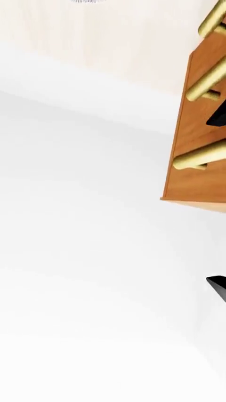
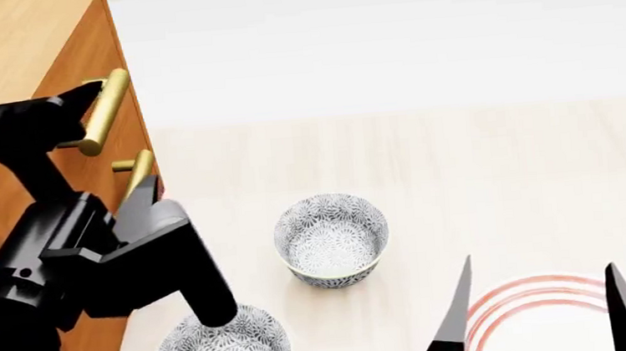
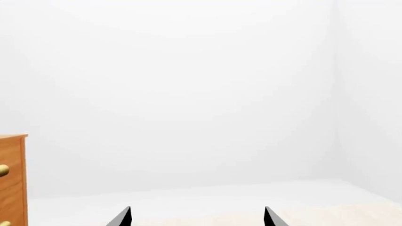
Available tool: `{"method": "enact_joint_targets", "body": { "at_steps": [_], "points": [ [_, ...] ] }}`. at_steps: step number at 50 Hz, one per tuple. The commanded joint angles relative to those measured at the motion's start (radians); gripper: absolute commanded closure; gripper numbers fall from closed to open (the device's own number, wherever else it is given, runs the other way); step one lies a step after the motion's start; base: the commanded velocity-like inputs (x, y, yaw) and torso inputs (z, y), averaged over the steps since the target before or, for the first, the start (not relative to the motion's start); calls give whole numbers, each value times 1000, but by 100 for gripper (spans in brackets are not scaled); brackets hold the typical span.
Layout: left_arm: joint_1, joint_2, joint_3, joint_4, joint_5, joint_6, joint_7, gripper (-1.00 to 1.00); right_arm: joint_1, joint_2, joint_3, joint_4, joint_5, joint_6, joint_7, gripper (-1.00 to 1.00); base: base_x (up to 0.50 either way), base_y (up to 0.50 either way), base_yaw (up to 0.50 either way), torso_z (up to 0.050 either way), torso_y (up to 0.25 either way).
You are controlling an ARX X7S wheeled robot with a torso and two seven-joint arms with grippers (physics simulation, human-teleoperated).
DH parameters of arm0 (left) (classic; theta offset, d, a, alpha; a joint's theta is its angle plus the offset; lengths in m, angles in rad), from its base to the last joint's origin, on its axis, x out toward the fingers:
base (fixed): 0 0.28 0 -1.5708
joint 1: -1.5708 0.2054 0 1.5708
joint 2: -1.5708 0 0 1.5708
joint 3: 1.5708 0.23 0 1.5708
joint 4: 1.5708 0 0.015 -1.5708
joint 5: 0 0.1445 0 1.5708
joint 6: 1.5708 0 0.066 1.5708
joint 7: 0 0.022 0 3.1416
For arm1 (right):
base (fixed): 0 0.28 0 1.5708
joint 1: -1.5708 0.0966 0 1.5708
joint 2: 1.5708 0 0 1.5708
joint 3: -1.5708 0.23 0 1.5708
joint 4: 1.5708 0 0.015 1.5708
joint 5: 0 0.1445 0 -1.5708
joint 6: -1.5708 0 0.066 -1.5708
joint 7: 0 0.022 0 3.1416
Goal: Open the top drawer of the cabinet.
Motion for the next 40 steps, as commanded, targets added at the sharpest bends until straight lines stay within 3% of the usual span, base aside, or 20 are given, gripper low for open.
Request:
{"method": "enact_joint_targets", "body": {
  "at_steps": [1, 40],
  "points": [
    [12, 39, 16, -65, 17, -27, -12, -100, -2, 6, 6, -7, 10, -1, 6, -100, 0, 0, 0, 0, 0],
    [129, 137, 86, -333, 128, 41, -41, -100, -3, 21, 6, -8, 28, -12, 20, -100, 0, 0, 0, 0, 0]
  ]
}}
